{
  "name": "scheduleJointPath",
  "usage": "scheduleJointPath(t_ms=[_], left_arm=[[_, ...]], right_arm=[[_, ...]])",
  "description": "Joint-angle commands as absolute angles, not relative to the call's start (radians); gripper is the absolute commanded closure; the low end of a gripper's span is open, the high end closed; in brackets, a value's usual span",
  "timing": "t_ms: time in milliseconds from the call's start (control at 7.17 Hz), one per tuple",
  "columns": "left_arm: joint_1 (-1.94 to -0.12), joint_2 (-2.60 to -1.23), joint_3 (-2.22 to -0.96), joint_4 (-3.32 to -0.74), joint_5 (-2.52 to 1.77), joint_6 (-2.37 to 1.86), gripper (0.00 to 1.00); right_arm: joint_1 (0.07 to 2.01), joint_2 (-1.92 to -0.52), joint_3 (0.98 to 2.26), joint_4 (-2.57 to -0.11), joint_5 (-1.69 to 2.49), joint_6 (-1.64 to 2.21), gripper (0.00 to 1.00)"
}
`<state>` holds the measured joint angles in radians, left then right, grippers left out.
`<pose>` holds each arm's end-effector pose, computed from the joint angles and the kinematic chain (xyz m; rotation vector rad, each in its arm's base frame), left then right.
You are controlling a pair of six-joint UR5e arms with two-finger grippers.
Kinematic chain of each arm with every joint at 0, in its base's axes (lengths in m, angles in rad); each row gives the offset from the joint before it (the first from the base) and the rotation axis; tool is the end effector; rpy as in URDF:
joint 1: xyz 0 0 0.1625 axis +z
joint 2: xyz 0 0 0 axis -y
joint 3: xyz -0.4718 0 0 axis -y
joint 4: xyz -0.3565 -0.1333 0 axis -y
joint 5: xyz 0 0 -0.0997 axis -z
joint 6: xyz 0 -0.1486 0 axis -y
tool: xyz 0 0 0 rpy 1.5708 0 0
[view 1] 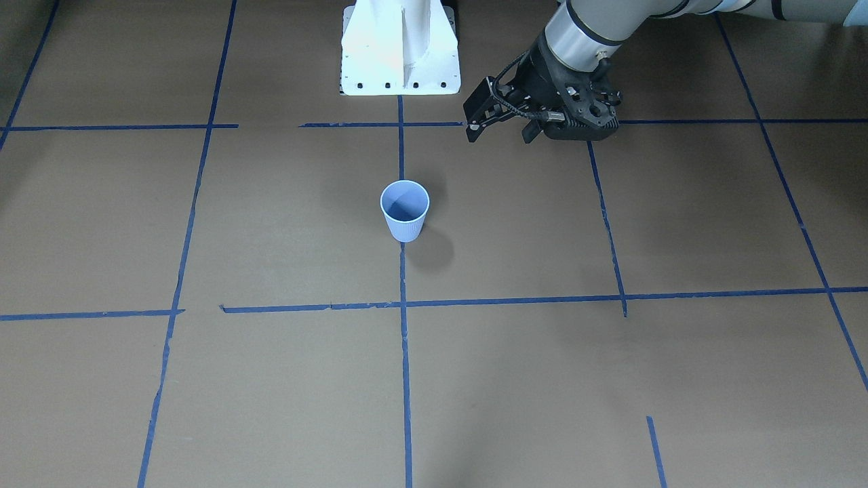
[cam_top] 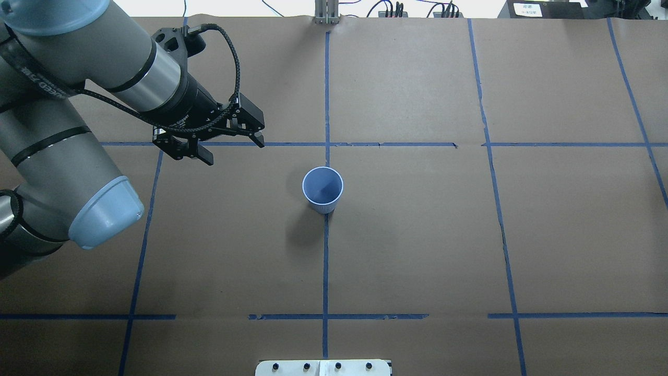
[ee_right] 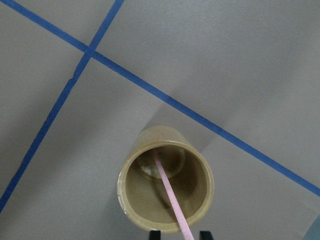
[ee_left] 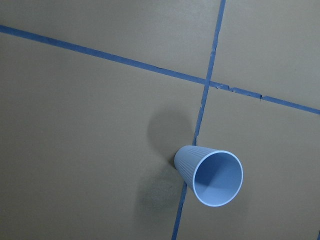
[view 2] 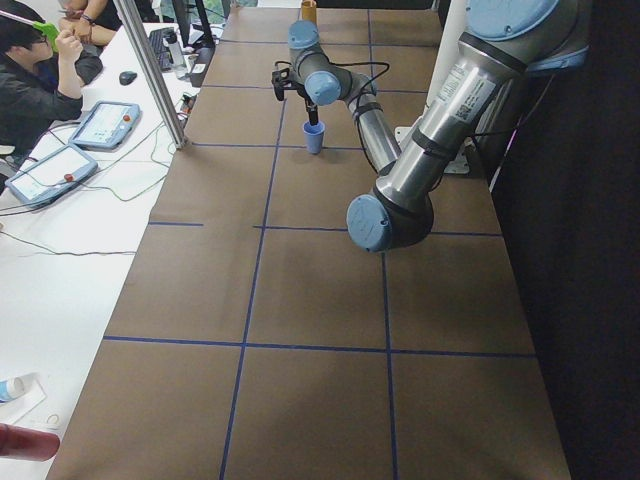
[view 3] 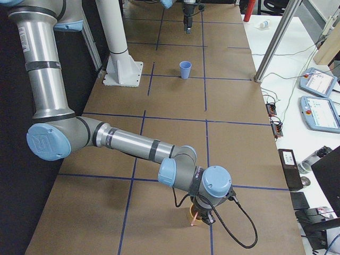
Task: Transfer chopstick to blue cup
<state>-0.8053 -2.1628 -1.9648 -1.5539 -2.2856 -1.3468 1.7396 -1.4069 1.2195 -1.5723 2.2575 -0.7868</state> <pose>0.3961 -0.4640 0.2381 -0.1155 1.1248 -0.1721 0.1231 -0.4899 0.8260 0.1556 -0.6997 -0.5269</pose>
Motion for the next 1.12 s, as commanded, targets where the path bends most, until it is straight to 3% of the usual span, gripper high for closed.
scheduleJointPath(t_ms=[0,977], left_arm=[[-0.805,-2.149,-1.976,-1.554,-2.286,-1.347,0.0],[-0.804,-2.149,-1.983,-1.554,-2.284,-1.347,0.0]], right_arm=[[1.738,-1.416,1.212,-1.572,2.255,-0.787,0.45],[1.738,-1.417,1.21,-1.582,2.255,-0.787,0.47]])
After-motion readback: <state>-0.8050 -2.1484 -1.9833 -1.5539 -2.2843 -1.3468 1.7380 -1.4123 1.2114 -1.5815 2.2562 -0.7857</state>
